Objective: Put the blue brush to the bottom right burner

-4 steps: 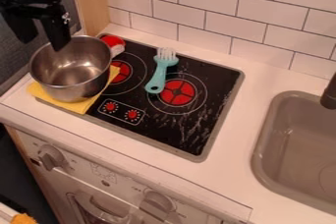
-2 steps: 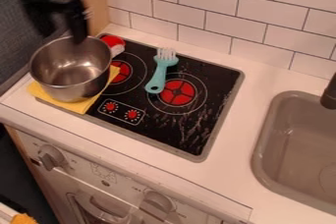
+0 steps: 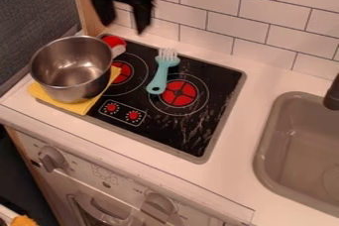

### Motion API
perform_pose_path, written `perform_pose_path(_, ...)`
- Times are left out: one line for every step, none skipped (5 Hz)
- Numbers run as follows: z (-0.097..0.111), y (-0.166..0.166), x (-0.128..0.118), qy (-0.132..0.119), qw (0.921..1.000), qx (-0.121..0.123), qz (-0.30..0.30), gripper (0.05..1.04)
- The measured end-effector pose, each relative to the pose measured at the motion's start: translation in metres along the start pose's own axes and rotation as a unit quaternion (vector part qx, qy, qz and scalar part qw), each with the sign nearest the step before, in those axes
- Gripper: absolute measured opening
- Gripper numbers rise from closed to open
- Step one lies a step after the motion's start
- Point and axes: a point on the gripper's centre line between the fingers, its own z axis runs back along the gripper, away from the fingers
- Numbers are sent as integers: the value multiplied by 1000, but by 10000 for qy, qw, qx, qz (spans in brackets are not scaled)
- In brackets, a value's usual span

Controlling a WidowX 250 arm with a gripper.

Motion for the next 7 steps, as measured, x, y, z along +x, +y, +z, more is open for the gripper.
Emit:
perform_pose_path(-38,-1,4,-64,9984,306,463,1001)
perform_pose_path(-57,-3,13,-405,9961,302,721,1001)
perform_pose_path(-78,-9,21,-594,9938,94,935,1001)
perform_pose_path(-94,-18,27,-707,9910,-317,1093,1001)
perform_pose_path(-103,-17,42,-801,9893,-460,1132,938)
perform_pose_path(-107,-14,45,-697,9930,-289,913,726)
perform_pose_path(-107,-16,43,-489,9963,-73,706,678)
